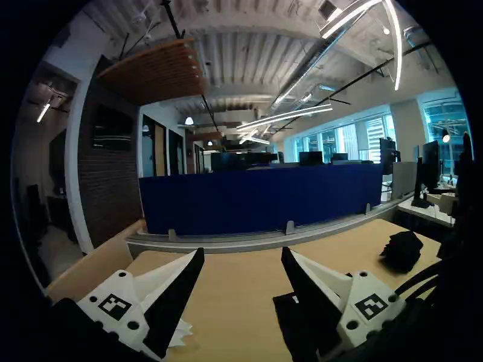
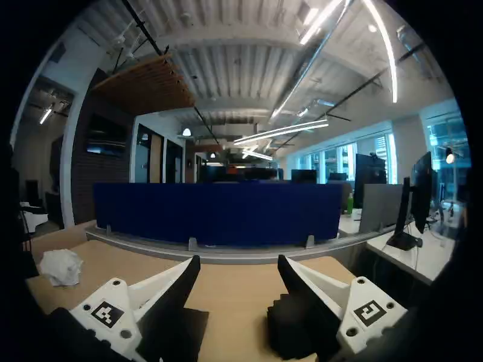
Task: Fold towel
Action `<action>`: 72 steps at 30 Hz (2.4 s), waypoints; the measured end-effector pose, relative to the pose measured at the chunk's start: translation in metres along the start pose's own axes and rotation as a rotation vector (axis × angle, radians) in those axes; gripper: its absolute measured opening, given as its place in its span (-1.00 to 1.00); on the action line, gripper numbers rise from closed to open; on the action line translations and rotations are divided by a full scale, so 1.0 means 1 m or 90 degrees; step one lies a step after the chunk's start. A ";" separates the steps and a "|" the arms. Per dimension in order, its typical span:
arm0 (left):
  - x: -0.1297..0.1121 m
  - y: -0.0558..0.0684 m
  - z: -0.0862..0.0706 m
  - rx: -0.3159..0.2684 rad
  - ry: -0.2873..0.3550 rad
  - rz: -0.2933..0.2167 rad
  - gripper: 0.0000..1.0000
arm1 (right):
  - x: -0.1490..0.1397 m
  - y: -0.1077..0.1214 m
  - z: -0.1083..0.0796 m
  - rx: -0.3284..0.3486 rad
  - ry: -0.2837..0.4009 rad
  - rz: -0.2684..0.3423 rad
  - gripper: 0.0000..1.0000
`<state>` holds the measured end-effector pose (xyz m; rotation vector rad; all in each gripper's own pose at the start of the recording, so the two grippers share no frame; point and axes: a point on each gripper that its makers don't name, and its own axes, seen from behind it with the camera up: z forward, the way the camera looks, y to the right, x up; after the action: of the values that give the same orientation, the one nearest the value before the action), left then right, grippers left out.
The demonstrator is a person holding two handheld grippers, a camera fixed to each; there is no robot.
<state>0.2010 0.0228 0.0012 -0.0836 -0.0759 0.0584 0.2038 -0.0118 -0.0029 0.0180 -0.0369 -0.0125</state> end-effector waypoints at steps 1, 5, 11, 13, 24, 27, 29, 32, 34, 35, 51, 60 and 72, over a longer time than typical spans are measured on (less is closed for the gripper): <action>-0.001 0.003 0.000 -0.010 -0.007 0.003 0.90 | 0.001 -0.001 0.001 0.004 -0.003 -0.003 0.99; -0.004 0.010 -0.001 -0.044 -0.033 0.027 0.90 | 0.002 -0.009 0.001 0.034 -0.024 -0.025 0.99; -0.021 0.028 -0.001 -0.111 -0.087 0.076 0.90 | -0.013 -0.035 -0.005 0.120 -0.093 -0.077 0.99; -0.029 0.037 -0.003 -0.141 -0.107 0.088 0.90 | -0.025 -0.044 -0.009 0.155 -0.128 -0.092 0.99; -0.080 0.078 -0.019 -0.277 -0.207 0.136 0.90 | -0.082 -0.077 -0.026 0.290 -0.271 -0.143 1.00; -0.090 0.082 -0.019 -0.289 -0.218 0.139 0.90 | -0.090 -0.080 -0.026 0.298 -0.279 -0.147 0.99; -0.097 0.084 -0.019 -0.294 -0.224 0.142 0.90 | -0.096 -0.080 -0.026 0.300 -0.284 -0.152 0.99; -0.113 0.087 -0.019 -0.300 -0.235 0.152 0.90 | -0.109 -0.082 -0.027 0.305 -0.295 -0.156 0.99; -0.126 0.090 -0.020 -0.305 -0.244 0.163 0.90 | -0.120 -0.083 -0.029 0.309 -0.303 -0.158 0.99; -0.133 0.091 -0.021 -0.308 -0.249 0.168 0.90 | -0.126 -0.084 -0.029 0.310 -0.307 -0.159 0.99; -0.250 0.114 -0.029 -0.344 -0.354 0.183 0.90 | -0.231 -0.099 -0.041 0.338 -0.376 -0.167 1.00; -0.294 0.120 -0.035 -0.362 -0.423 0.178 0.90 | -0.286 -0.100 -0.057 0.354 -0.449 -0.164 1.00; -0.320 0.126 -0.036 -0.377 -0.471 0.168 0.89 | -0.326 -0.097 -0.070 0.360 -0.504 -0.168 0.95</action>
<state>-0.1212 0.1253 -0.0682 -0.6630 -0.8239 0.3291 -0.1206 -0.1032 -0.0865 0.5846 -0.8302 -0.2731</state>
